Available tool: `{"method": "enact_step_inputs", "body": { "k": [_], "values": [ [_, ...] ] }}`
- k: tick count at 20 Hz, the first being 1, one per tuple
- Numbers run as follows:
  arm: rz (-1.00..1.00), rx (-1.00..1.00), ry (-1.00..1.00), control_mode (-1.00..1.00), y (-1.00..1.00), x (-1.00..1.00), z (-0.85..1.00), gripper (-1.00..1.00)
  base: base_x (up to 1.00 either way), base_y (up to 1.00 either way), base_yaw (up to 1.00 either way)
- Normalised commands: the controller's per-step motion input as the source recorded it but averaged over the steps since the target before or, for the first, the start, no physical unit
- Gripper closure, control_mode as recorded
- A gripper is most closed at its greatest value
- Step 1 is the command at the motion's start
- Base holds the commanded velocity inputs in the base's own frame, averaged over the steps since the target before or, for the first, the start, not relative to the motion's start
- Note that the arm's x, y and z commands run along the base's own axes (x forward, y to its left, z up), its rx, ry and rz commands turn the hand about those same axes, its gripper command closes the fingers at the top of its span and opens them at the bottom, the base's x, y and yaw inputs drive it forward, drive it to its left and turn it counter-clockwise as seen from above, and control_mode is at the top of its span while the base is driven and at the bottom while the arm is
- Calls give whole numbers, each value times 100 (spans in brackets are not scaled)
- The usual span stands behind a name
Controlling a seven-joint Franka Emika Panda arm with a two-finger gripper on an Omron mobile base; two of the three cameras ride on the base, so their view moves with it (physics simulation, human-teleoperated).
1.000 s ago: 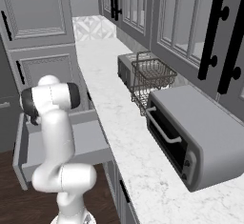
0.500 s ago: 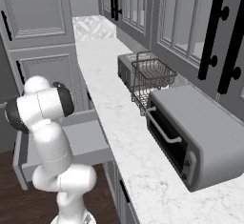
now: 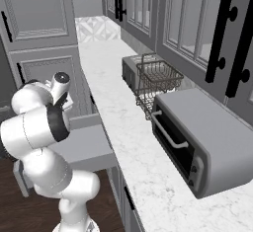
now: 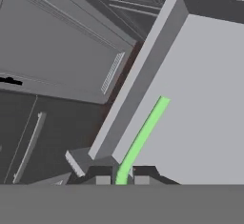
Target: Take a straw from the drawer in front and place it inside the glass cup on the dining counter.
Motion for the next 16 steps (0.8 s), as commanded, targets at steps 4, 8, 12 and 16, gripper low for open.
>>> {"method": "enact_step_inputs", "body": {
  "k": [4, 8, 12, 16],
  "values": [
    [-4, 0, -1, -100, -60, -38, 100, 100, 0, 0, 0],
    [-8, 0, 0, -100, -63, -76, 100, 100, 0, 0, 0],
    [-11, 0, 0, -100, -46, -95, 95, 100, 0, 0, 0],
    [-15, 0, 0, -100, -20, -77, 51, 100, 0, 0, 0]
  ]
}}
